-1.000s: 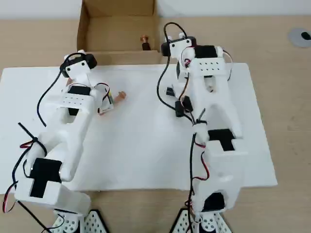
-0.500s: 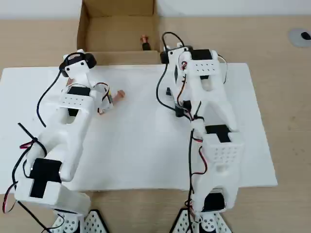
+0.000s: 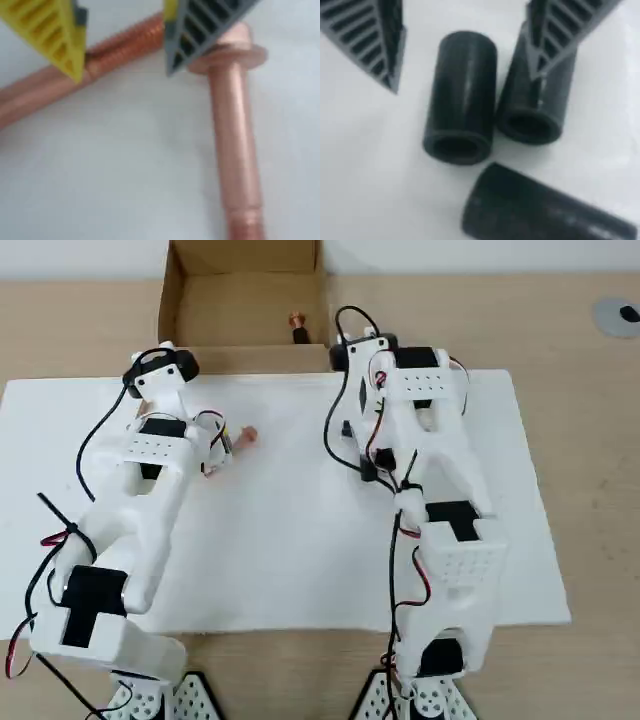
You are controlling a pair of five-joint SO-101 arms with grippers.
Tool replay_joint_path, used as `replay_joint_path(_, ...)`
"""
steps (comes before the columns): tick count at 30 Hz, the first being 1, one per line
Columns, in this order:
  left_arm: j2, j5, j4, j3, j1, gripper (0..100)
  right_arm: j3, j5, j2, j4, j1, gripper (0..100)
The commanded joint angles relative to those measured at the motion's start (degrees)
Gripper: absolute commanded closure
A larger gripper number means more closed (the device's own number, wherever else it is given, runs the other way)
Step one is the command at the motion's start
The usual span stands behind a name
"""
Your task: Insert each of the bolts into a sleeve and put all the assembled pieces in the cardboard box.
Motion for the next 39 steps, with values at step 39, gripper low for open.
replay_joint_path(39,-1.19,-0.79,-0.26,0.18,0.62,88,-2.86,12.92,3.82,1.67,4.79,90.3)
